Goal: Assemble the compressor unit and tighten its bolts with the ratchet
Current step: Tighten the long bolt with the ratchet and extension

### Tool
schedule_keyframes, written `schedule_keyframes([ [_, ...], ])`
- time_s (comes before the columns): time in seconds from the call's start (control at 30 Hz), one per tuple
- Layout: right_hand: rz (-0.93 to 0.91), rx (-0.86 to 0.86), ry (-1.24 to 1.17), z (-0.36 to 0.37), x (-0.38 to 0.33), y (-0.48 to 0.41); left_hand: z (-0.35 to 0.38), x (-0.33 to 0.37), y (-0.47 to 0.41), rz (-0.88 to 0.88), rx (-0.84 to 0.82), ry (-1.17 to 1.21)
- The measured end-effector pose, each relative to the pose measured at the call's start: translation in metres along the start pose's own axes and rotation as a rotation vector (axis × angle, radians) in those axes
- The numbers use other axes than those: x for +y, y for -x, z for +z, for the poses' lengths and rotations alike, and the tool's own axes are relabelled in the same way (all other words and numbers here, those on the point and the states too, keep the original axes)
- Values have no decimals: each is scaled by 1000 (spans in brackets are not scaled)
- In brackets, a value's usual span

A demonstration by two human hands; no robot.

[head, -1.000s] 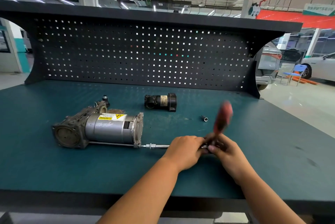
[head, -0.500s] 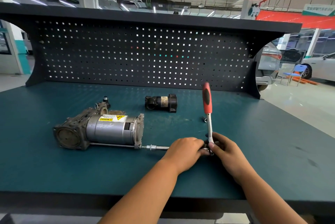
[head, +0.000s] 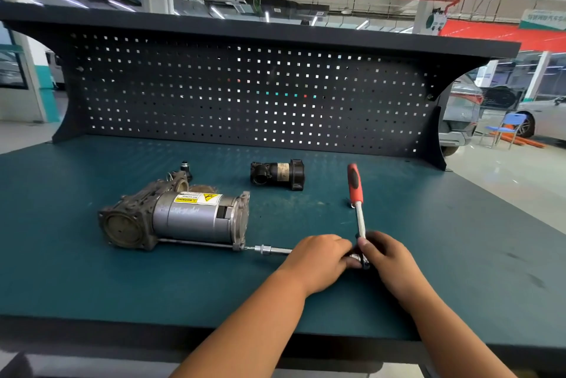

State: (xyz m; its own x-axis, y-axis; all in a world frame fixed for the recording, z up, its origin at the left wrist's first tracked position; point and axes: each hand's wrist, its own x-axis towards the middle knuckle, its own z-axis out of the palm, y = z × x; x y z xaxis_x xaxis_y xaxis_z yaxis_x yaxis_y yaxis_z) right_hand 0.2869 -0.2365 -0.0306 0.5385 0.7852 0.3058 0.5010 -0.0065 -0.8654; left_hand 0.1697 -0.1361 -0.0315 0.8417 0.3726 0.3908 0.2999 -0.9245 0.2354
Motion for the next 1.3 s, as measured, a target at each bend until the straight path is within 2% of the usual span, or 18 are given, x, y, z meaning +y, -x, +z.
schedule_keyframes([
  [0.13,-118,-21,-128,0,-1,9,2,-3,-5,-36,20,-17],
  [0.4,-14,23,-9,2,0,1,-1,-1,-1,-21,-5,7],
  [0.5,20,-10,-102,0,1,0,-3,2,0,-10,1,-18],
  [0.63,-85,-43,-222,-2,-2,7,-1,2,-3,-17,-5,-41],
  [0.97,-26,11,40,2,-1,1,0,2,-1,-29,-9,12],
  [1.2,-72,-36,-222,-3,-2,7,2,2,-4,-50,10,-44],
  [1.3,-80,3,-86,-2,1,6,2,0,-5,-59,-3,-36],
])
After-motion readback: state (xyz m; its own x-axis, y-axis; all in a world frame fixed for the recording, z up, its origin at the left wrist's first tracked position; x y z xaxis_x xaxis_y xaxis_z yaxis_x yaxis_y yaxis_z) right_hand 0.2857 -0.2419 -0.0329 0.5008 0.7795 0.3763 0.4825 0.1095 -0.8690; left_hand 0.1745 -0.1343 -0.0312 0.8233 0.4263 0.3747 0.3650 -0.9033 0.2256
